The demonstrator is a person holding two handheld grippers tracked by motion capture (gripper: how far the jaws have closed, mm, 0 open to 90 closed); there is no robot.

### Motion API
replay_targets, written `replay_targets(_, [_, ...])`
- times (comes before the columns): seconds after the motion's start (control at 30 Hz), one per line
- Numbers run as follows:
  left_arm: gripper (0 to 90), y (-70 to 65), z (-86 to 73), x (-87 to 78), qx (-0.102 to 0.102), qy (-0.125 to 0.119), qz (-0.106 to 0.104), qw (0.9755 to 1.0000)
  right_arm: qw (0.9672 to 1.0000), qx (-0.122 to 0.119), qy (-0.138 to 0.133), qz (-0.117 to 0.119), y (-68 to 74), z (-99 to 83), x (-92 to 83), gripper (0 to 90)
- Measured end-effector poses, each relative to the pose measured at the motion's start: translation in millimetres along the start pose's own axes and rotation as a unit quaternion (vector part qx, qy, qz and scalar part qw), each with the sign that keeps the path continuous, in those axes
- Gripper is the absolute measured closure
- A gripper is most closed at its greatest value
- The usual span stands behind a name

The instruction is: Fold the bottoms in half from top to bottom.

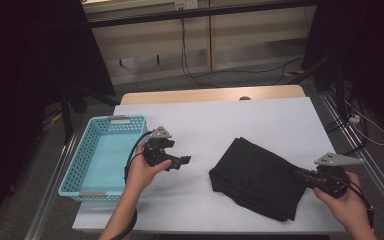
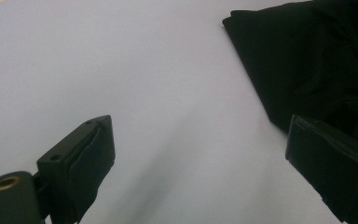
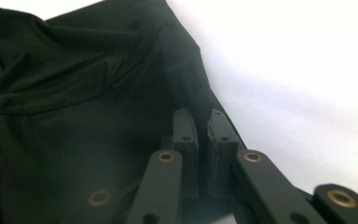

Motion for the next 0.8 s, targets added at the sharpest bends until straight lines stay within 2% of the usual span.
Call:
replay_targets(0.1, [8.1,-2.0,0.2,1.1,0.002,0.001,0.0,1.0,1.0,0.001,0.002,-0.001,-0.7,-2.6,-0.4,80.6])
replay_targets(0.27, [8.1,-4.9,0.7,2.9,0.001,0.001,0.001,1.0,0.9999,-0.001,-0.004,-0.012,0.4,-0.2,2.4,57.3])
replay_targets(0.33, [8.0,-6.3,0.2,4.8,0.0,0.002,-0.002,1.0,0.9999,-0.004,-0.008,-0.013,2.2,1.6,4.2,52.5])
replay_targets(0.47, [8.0,-10.6,-1.4,9.7,0.001,0.01,-0.001,1.0,0.9996,-0.002,-0.018,-0.02,3.8,4.7,8.3,36.1])
replay_targets(0.8, [8.0,-27.0,-2.8,27.5,0.015,0.03,-0.009,0.9994,0.9997,0.004,-0.018,-0.014,9.1,6.2,15.1,25.0])
Point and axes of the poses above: each handheld gripper's, and its own axes: x roughly forward along the jaws, z roughly out of its top, y roughly to its left, the point moved 7 cm from there along x, roughly forward along the jaws
